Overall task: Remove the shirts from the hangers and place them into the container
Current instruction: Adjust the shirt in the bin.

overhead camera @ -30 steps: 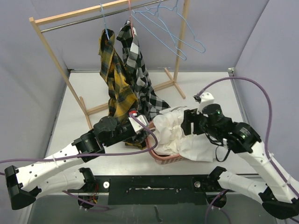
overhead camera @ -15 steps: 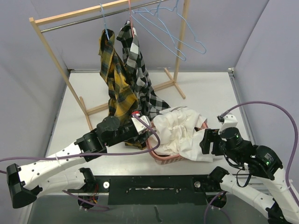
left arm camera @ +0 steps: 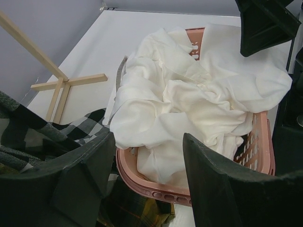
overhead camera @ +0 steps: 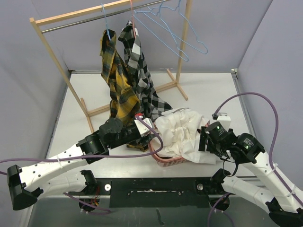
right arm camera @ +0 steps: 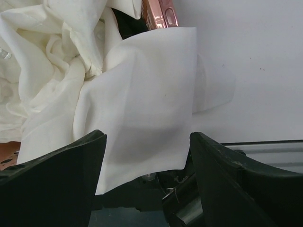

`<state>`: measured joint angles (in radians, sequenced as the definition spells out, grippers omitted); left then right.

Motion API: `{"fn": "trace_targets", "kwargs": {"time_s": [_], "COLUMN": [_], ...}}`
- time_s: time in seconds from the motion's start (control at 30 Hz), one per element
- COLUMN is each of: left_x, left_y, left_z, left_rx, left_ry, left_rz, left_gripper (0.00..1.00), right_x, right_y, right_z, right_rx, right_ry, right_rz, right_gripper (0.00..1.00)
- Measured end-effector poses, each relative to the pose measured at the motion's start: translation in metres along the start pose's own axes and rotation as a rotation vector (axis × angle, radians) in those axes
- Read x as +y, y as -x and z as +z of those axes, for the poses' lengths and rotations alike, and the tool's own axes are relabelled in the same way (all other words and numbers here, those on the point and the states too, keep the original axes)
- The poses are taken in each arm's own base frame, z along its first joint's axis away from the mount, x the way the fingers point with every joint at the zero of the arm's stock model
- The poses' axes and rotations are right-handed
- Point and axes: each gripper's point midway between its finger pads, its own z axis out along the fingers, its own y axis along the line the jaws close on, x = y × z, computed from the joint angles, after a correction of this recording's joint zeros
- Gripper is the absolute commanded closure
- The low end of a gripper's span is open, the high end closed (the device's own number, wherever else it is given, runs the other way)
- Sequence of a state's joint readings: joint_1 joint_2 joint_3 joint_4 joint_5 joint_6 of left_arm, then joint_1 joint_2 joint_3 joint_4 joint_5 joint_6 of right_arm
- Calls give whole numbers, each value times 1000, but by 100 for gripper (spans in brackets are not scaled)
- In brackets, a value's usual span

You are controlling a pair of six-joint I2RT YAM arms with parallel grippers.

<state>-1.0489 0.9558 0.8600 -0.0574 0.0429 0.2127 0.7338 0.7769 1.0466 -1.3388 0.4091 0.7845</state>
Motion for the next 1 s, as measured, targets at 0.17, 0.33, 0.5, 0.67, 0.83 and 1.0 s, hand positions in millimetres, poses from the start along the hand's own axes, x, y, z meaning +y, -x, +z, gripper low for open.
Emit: {"fn": "trace_targets", "kwargs": {"time_s": [0.17, 0.33, 0.5, 0.67, 0.83, 1.0], "left_x": [-3, -4, -4, -6, -6, -7], "left_y": [1, 7, 9, 10, 10, 10], "left_z": [0, -4, -6, -6, -6, -6], "left_rx": [-4, -22, -30, -31, -32, -32], "left_ry": [-8, -12, -13, -18, -20, -20], "left_rz": [1, 2, 3, 4, 4, 4], "left_gripper": [42, 42, 42, 42, 42, 42], "right_x": [-1, 0, 0, 0, -4, -4], "right_y": [-2, -5, -5, -5, -6, -4], "right_z": [2, 7, 9, 9, 9, 9], "right_rx": [5, 28, 34, 34, 33, 23], "right_ry": [-17, -36, -42, -42, -59, -56], "right_rz": [27, 22, 22, 21, 15, 18], "right_gripper": [42, 48, 51, 75, 92, 100]}}
